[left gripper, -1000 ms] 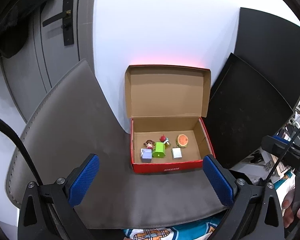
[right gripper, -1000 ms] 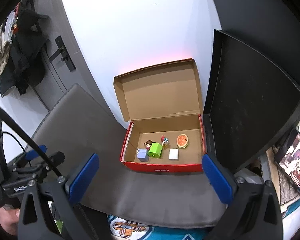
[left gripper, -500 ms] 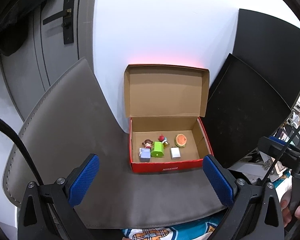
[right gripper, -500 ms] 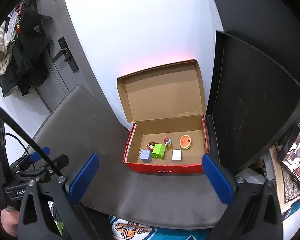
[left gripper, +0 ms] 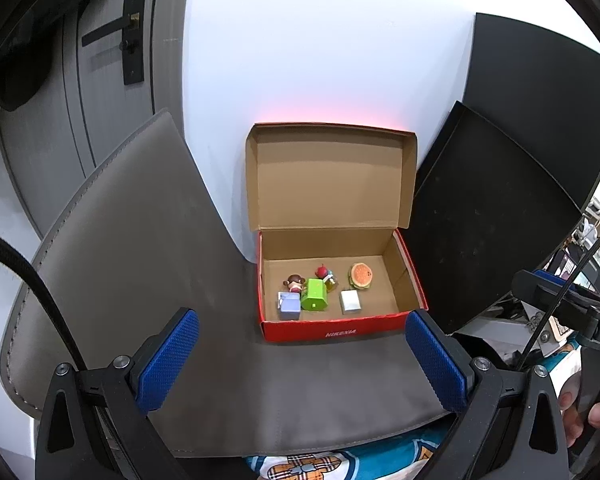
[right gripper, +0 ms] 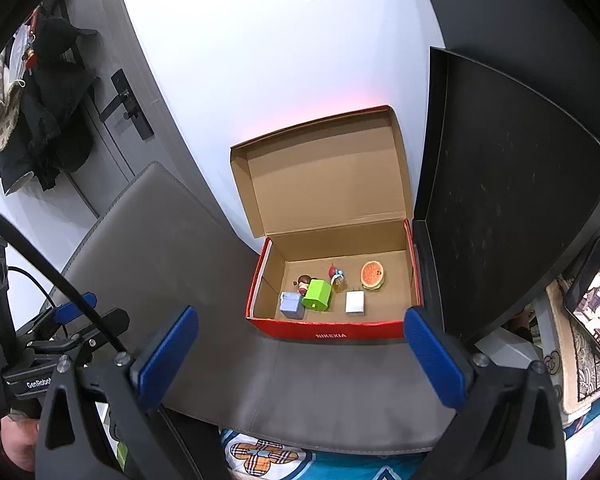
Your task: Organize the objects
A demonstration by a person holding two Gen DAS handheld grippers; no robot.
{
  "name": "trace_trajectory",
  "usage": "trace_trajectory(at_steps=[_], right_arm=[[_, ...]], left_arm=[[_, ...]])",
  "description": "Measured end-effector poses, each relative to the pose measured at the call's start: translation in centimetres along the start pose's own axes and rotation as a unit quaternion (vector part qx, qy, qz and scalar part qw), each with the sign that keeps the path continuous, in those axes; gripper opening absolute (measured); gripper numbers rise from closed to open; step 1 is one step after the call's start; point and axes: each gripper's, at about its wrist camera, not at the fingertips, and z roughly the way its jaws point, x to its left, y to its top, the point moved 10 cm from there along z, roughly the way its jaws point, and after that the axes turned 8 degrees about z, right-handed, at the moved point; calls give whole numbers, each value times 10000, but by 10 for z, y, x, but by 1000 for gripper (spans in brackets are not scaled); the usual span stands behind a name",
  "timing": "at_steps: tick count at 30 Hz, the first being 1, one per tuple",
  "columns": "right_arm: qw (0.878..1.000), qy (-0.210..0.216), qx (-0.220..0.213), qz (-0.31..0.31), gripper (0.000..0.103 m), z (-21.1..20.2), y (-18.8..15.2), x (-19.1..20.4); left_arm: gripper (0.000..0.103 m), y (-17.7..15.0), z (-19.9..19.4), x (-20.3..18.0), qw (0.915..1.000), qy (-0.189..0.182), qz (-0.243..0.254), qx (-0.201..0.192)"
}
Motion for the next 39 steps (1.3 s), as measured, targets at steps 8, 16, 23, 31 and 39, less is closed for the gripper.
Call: trace_trajectory(at_steps=[8, 16, 23, 31, 39], right_arm=[[10000, -65, 11, -20, 103, 3, -2, -4], [9999, -91, 7, -70, 103, 4, -3, -4], [9999, -95, -46, -87, 103, 2, -3, -3], [9999, -111, -46, -123, 103, 2, -4, -3], [9998, -100, -63, -153, 103, 2, -4, -2]], left_arm=[[103, -3, 3, 2, 10000, -10, -44, 45], [103, -4, 4, 2, 9999, -9, -83, 72], [103, -6, 3, 1, 9999, -19, -78, 64], [103, -7, 4, 1, 9999, -33, -86, 67], [103, -6, 4, 1, 9999, -45, -93, 66]])
